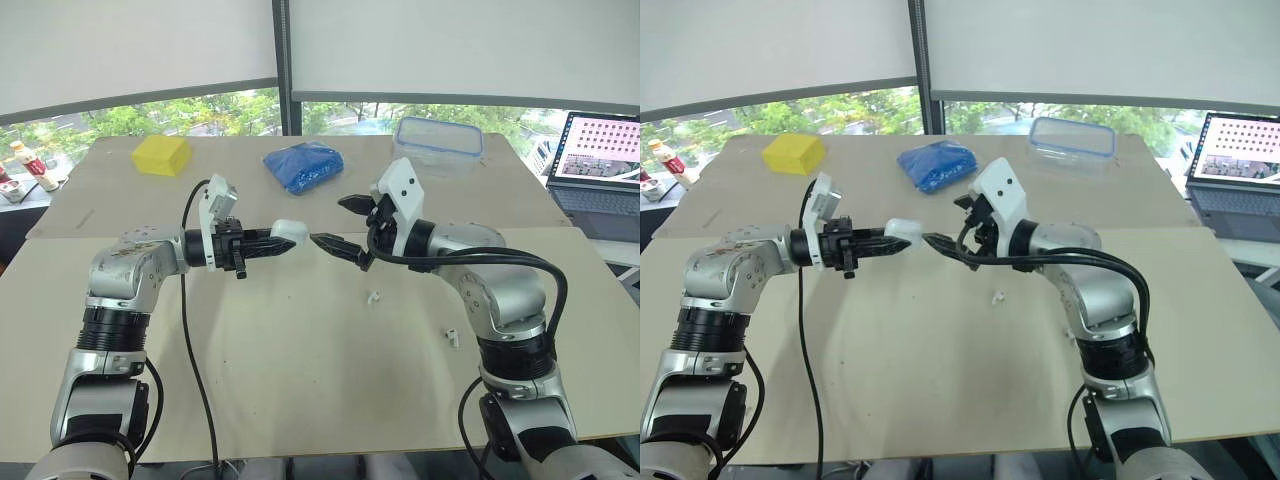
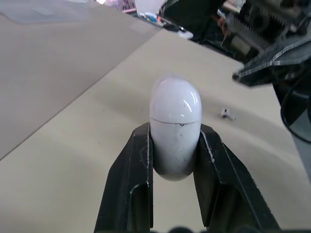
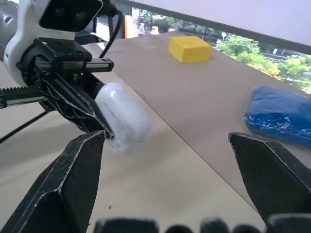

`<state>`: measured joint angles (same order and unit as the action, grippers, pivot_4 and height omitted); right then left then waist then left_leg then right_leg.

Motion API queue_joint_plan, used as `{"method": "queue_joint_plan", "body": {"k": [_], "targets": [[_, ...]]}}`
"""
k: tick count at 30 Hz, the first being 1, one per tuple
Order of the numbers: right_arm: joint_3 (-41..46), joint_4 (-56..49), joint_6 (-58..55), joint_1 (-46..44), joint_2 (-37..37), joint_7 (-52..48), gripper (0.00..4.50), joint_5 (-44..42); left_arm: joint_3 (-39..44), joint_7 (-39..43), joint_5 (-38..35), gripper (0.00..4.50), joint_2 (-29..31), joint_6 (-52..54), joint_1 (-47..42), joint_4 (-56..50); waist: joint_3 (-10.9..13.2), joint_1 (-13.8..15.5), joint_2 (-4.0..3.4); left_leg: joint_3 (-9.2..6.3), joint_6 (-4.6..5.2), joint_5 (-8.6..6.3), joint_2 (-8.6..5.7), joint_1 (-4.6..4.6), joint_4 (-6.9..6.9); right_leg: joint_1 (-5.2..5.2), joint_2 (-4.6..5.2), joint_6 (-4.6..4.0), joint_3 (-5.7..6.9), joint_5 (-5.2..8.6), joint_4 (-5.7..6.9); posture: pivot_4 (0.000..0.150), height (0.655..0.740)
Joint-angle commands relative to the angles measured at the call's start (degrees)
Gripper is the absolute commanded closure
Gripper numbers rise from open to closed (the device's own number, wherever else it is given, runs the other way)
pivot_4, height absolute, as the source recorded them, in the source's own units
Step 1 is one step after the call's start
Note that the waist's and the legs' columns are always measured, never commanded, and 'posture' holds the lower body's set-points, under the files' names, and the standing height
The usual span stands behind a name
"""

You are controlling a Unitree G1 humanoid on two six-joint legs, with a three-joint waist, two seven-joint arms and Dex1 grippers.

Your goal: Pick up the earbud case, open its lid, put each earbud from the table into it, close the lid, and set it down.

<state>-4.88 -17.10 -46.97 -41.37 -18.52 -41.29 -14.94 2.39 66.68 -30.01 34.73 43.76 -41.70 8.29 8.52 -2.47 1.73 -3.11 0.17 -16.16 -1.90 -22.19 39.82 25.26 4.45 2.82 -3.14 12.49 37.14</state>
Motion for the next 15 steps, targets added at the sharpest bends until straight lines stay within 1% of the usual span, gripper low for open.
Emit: {"method": "queue_joint_plan", "body": {"k": [1,7,13,15], "targets": [[-0.41,-2.13,-1.18,-1.04,0.47,0.68,0.01,-2.48,0.95,-0.95,-2.47,3.89,-0.06,1.45,-0.10,-3.79,0.00,-0.03,0.00,0.00,0.00,0.00,0.00,0.00,0.00,0.00,0.00,0.00,-0.01,0.00,0.00,0.150,0.7400],[-0.65,0.14,-1.22,-2.10,1.82,3.02,0.01,-3.44,0.66,-2.12,-4.13,3.89,-0.27,3.33,1.51,-7.36,0.00,-0.11,0.00,0.01,-0.01,0.01,0.02,0.00,-0.04,0.03,-0.01,0.00,-0.02,0.00,0.00,0.150,0.7400],[0.08,2.43,-0.34,-2.60,2.08,4.32,0.01,-3.49,0.14,-2.01,-4.43,3.89,0.29,3.24,1.89,-7.85,0.00,-0.02,0.00,0.01,-0.01,0.00,0.00,0.00,-0.03,0.02,0.01,0.00,-0.02,0.00,-0.02,0.150,0.7400],[1.61,2.95,-1.04,-3.08,2.72,5.29,0.01,-4.63,0.18,-2.04,-4.62,3.89,0.42,3.29,2.17,-8.10,0.00,-0.05,0.00,0.01,-0.01,0.01,0.00,0.00,-0.04,0.02,0.01,0.00,-0.02,0.00,-0.03,0.150,0.7400]]}}
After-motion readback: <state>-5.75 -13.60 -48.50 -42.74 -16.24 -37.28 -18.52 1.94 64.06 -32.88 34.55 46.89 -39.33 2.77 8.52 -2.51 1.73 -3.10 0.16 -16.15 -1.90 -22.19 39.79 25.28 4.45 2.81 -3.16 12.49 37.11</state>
